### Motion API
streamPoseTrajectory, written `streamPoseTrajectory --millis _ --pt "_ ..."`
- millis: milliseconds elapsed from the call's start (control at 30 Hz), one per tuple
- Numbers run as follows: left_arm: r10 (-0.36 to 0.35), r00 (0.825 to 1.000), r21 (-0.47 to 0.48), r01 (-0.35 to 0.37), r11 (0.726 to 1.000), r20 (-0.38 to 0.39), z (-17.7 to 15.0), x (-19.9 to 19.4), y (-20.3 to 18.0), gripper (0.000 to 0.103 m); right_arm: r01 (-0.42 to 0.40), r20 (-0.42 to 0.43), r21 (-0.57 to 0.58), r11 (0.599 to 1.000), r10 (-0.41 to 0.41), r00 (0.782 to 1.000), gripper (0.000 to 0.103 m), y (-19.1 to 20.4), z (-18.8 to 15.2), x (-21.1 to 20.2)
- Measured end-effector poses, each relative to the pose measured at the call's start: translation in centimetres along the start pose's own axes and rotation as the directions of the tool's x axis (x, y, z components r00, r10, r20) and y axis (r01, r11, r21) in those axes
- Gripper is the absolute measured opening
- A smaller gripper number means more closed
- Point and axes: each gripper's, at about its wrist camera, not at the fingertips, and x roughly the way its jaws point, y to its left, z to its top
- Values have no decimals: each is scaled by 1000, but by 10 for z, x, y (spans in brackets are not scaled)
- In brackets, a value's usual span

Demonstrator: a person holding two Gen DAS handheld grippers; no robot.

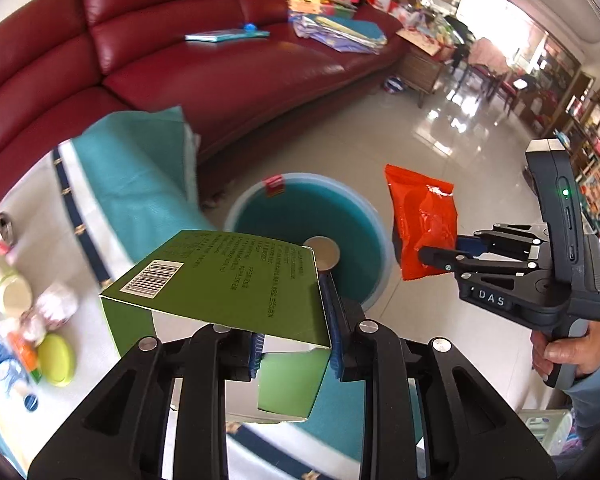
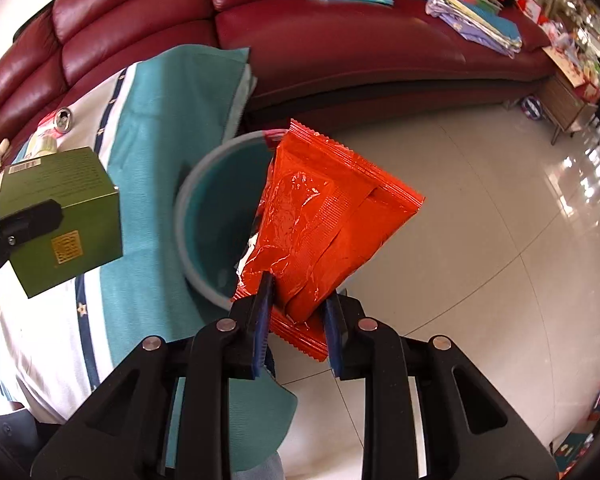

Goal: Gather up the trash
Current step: 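Grasp the green box with the left tool while the right tool carries the orange bag toward the bin, then open both tools over the teal bin to drop the green box and orange bag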

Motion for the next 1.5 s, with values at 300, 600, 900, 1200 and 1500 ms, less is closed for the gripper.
streamPoseTrajectory --millis 300,600,900,1200,1500 --pt "-43 997 52 46 998 -68 36 65 -29 26 9 -33 34 999 -8 999 23 -26 13 16" --pt "3 994 67 5 998 -108 42 100 -30 65 14 -48 40 999 -12 999 23 -28 22 30" --pt "13 994 21 -11 1000 -110 29 92 -9 89 8 -68 14 1000 -7 998 23 -20 26 38" --pt "39 994 -40 -43 998 -106 9 76 20 98 -24 -79 -10 1000 23 997 55 -1 37 42" --pt "20 994 -100 -31 994 -107 -7 64 42 98 10 -129 3 1000 -10 992 86 11 39 41"
